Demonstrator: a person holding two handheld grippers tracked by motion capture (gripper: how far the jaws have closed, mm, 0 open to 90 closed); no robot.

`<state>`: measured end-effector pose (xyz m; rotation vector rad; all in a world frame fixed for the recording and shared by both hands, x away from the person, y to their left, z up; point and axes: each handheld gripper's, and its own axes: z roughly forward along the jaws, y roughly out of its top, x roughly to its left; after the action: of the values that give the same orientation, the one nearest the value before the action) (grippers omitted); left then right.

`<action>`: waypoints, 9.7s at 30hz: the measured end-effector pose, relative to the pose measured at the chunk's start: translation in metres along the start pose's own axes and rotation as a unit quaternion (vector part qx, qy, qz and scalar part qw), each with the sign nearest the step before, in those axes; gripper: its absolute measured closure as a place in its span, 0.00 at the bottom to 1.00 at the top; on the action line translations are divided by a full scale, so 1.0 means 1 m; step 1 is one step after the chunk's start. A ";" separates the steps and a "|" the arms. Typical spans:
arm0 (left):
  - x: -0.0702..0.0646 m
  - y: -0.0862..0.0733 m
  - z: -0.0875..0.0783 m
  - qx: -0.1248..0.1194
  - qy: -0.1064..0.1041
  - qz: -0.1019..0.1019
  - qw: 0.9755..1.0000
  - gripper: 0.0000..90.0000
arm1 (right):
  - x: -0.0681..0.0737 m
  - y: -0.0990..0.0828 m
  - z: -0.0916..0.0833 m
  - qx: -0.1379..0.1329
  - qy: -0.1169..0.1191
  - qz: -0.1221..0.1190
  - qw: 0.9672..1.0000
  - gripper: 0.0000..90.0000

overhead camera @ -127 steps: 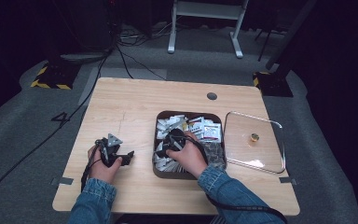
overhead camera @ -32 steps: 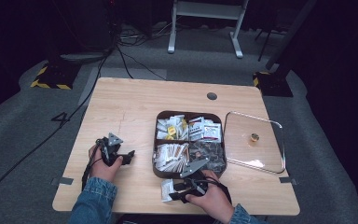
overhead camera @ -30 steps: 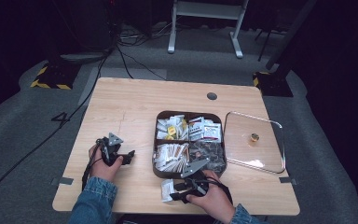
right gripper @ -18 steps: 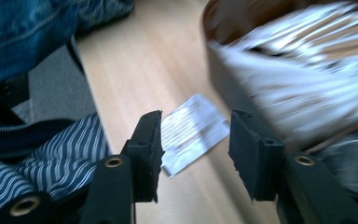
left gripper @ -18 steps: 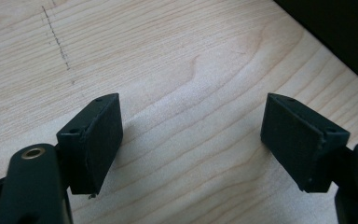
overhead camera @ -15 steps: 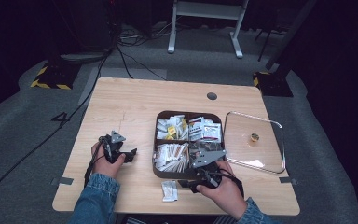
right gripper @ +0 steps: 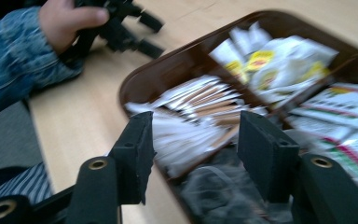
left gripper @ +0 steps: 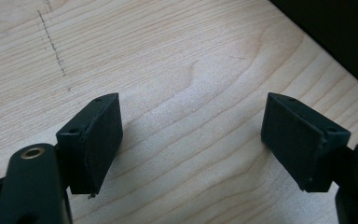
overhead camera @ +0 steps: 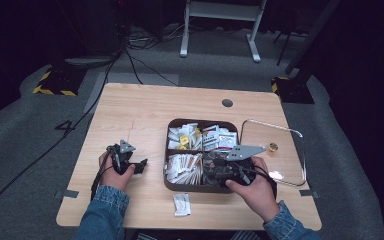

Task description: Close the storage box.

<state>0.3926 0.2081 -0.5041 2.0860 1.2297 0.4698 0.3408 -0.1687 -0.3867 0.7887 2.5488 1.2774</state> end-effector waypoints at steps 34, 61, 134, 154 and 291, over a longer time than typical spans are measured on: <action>-0.002 -0.002 -0.002 0.000 0.001 -0.001 1.000 0.24 | -0.180 -0.052 -0.050 0.006 -0.220 0.113 0.969 0.46; -0.002 -0.002 -0.002 0.000 0.001 -0.002 1.000 0.24 | -0.217 -0.126 -0.027 0.078 -0.243 0.163 0.953 0.65; -0.004 -0.003 -0.003 -0.001 0.007 -0.003 1.000 0.24 | -0.100 0.026 -0.032 -0.011 -0.127 0.080 0.989 0.65; -0.004 -0.003 -0.003 -0.001 0.006 -0.003 1.000 0.24 | -0.069 0.037 0.021 0.002 -0.088 0.072 0.994 0.65; 0.002 -0.051 -0.056 0.027 0.008 -0.014 0.999 0.21 | -0.142 -0.074 -0.053 -0.020 -0.120 0.116 0.986 0.21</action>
<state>0.3278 0.2478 -0.4997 2.1122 1.2926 0.4463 0.4124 -0.3177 -0.4221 1.1823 2.2862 1.2062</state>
